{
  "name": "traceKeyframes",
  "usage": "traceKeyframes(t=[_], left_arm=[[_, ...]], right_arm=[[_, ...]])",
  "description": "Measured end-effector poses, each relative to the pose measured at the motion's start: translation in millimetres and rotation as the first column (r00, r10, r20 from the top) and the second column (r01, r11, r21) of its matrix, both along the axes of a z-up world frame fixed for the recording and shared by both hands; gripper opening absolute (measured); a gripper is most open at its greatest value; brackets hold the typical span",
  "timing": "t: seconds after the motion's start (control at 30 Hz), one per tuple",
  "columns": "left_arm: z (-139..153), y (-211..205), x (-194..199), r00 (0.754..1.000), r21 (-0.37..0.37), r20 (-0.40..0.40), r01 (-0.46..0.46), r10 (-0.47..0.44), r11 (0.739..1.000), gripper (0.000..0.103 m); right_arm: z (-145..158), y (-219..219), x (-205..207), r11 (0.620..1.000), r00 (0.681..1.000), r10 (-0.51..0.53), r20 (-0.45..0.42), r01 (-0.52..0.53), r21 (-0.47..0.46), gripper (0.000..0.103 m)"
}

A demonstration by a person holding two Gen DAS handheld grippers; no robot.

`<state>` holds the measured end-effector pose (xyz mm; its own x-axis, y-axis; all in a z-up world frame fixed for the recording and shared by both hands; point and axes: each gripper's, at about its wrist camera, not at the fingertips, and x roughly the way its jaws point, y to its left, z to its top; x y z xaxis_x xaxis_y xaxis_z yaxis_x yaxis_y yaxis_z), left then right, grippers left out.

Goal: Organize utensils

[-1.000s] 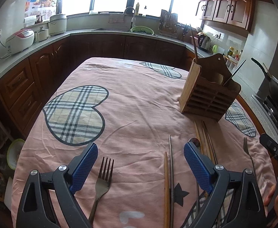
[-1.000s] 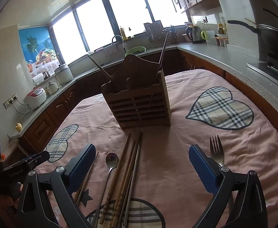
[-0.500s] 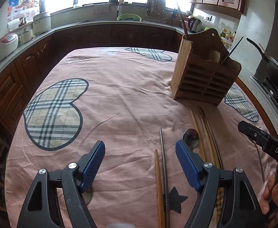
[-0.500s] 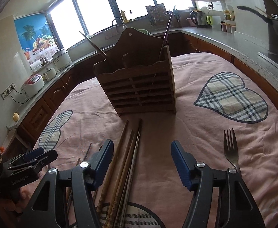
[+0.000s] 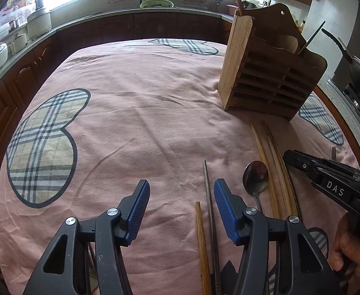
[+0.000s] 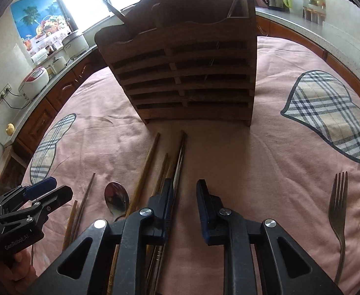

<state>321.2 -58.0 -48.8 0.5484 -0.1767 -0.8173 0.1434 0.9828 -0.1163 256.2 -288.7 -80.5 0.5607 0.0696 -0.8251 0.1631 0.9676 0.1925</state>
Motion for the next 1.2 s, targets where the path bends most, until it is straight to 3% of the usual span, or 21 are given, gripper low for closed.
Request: traceKeyframes(t=[0.13,0.37,0.6,0.7,0.83,0.9,0.97,1.2], left_arm=[[-11.1,-5.4,11.7,0.999,-0.002,-0.033,0.015,-0.015,1.000,0.051],[-15.1,-12.2,19.0,0.999,0.031,-0.024,0.035,-0.034,0.999,0.049],[-15.7,-18.5,20.8,0.999,0.055,-0.013,0.053,-0.053,0.997,0.049],[-16.8,-20.7,23.4,0.998,0.064,-0.007,0.060,-0.060,0.996,0.040],[-17.5,-22.8,23.9,0.997,0.070,0.000,0.075,-0.075,0.995,0.013],[-17.1,-20.7,24.6,0.997,0.048,-0.009,0.078,-0.078,0.996,0.006],[-15.6,-15.7,24.1,0.997,0.018,-0.016,0.072,-0.071,0.997,0.006],[11.1,7.8,7.2,0.999,-0.073,0.013,0.033,-0.032,0.997,0.005]], right_arm=[[-1.3,-4.7,5.5,1.000,1.000,0.001,0.001,-0.001,0.017,0.015],[2.6,-6.7,7.4,0.999,1.000,0.030,0.000,-0.030,0.032,0.015],[-1.1,-1.0,19.8,0.997,0.999,0.042,-0.017,-0.043,-0.070,0.012],[-1.3,-4.2,30.9,0.996,0.999,0.040,-0.015,-0.041,-0.075,0.012],[-2.5,-8.3,44.6,0.997,0.999,0.040,-0.011,-0.041,-0.068,0.012],[-2.3,-6.8,47.5,0.995,0.999,0.047,-0.008,-0.047,-0.086,0.008],[-1.6,-7.2,46.1,0.995,0.999,0.047,-0.008,-0.048,-0.089,0.007],[18.1,-18.1,14.4,0.998,0.998,0.033,0.048,-0.035,0.044,0.004]])
